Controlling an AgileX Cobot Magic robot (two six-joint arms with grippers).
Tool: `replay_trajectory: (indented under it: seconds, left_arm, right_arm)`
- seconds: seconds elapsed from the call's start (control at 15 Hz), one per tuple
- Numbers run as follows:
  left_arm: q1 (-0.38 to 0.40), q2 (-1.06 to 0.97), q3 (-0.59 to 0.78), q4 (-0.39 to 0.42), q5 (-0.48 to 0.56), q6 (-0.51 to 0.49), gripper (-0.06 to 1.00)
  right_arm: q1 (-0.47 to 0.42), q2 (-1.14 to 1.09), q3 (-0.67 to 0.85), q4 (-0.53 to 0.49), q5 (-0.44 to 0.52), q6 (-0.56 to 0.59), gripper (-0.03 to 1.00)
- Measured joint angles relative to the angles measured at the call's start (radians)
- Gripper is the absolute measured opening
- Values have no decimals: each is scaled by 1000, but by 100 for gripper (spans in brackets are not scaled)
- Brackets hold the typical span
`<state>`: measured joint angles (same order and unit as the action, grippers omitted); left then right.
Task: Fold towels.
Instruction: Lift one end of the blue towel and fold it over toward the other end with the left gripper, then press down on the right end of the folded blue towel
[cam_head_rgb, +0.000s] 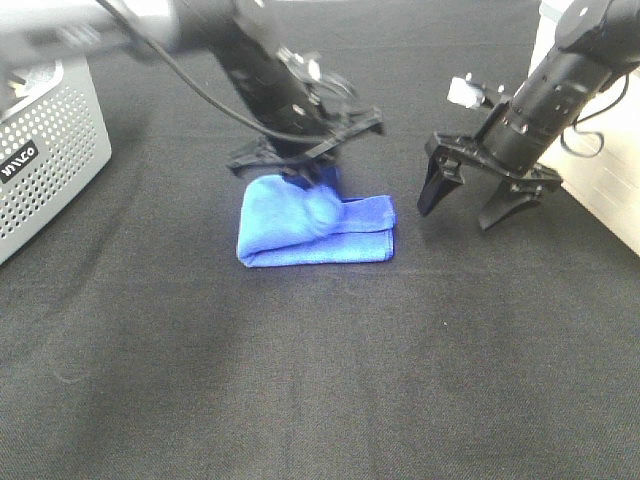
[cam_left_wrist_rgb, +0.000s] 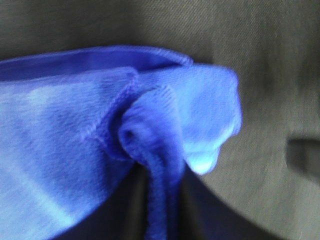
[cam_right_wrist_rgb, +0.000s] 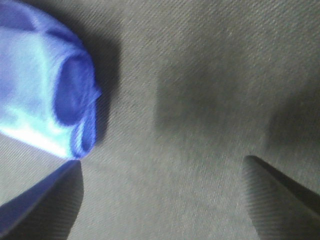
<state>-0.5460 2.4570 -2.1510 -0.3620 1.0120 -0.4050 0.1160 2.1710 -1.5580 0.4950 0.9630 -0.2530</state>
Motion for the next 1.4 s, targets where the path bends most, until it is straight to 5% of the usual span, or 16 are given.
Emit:
replay_trajectory:
  seconds: [0.27, 0.67, 0.93, 1.4]
  left_arm:
    - [-25, 13, -19, -107, -68, -18, 53]
    - [26, 8, -139, -39, 21, 6, 55]
    - [149, 8, -239, 60, 180, 9, 55]
    - [313, -3, -245, 102, 201, 17, 55]
  right_arm:
    - [0, -50, 0, -6, 0, 6, 81]
    - [0, -52, 0, 21, 25, 45, 81]
    - [5, -52, 0, 307, 31, -100, 81]
    - [153, 21, 0, 717, -66, -369, 80]
